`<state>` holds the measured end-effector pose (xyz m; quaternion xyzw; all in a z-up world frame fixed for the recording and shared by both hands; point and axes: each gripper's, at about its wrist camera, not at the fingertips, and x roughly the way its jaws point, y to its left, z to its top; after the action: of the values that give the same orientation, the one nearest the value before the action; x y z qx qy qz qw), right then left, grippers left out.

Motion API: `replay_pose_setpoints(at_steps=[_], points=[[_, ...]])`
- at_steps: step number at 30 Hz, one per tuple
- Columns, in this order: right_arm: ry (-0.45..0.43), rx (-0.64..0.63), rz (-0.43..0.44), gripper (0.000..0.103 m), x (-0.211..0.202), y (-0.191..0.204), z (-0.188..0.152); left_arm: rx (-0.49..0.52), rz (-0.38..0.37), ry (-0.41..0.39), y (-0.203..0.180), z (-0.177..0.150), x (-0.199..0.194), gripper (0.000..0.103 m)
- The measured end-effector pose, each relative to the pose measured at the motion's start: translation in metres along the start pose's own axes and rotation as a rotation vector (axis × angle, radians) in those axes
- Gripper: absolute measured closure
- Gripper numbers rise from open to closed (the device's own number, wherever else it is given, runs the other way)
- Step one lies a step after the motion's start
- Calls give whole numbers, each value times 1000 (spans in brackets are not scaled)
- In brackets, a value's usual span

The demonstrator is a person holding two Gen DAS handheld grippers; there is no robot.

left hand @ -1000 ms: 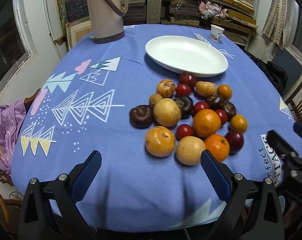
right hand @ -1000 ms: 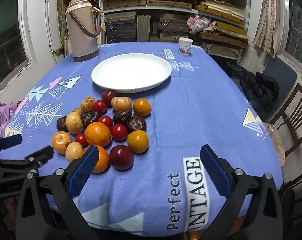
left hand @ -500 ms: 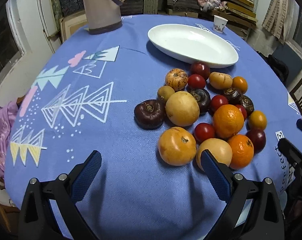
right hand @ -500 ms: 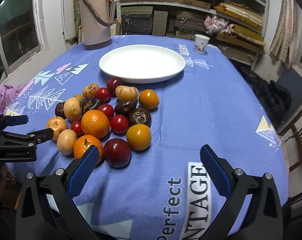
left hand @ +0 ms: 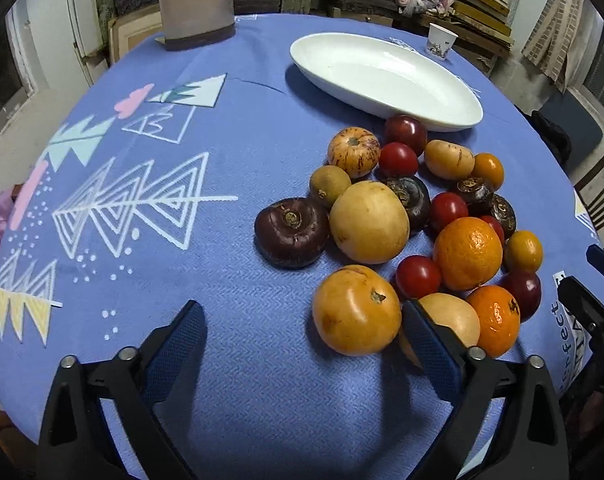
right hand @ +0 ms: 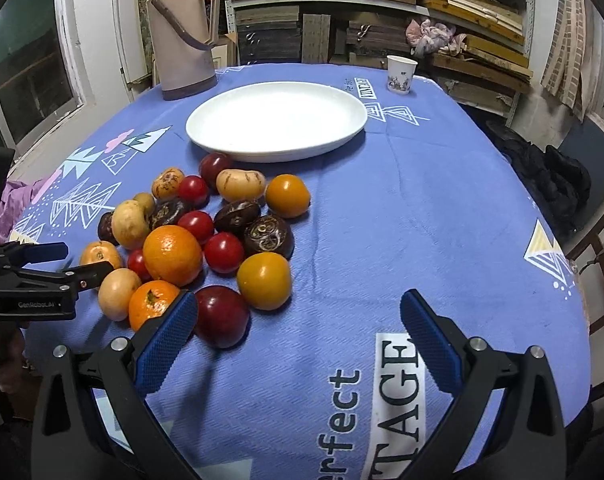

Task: Organize fruits
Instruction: 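Lower the left tool onto the large orange persimmon and close it, then grasp a small orange tomato with the right tool while the left tool holds the persimmon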

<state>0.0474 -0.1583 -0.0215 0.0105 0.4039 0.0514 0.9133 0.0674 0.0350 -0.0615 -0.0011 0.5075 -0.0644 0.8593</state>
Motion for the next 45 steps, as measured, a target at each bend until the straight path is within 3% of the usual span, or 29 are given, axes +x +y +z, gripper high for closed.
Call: replay_pose_setpoints(at_steps=[3,13,18,24,32,37,41,42,43,44,45], points=[[0,8,9,4,0,-1,0,13,15,19,2,-1,5,30],[-12,-8,13,4,0,0,0,37,-2,3,3,-2,3,32],[-22,-43,11,4,-3,0,-1,80,-7,-29,1,-1,3,58],[-23,-51,41,4,-5,-4,-2,105,-19,-36,-1,-5,1,58],[1,-181,16,4,4,-4,-1,111,-10,-39,-5,-9,-1,58],[0,-98,79,4,8,-15,11,102,-17,-42,-4,-9,0,58],[19,-53,49,4,22,-6,21,105,-16,-39,-4,-9,0,58],[35,-56,44,5,28,-2,23,104,-20,-39,-3,-9,0,58],[46,-60,19,15,32,1,24,104,-21,-39,-3,-9,-1,58],[51,-59,3,35,36,4,24,104,-23,-40,-3,-9,-1,58],[51,-52,13,38,37,4,25,105,-23,-40,-3,-10,-1,58]])
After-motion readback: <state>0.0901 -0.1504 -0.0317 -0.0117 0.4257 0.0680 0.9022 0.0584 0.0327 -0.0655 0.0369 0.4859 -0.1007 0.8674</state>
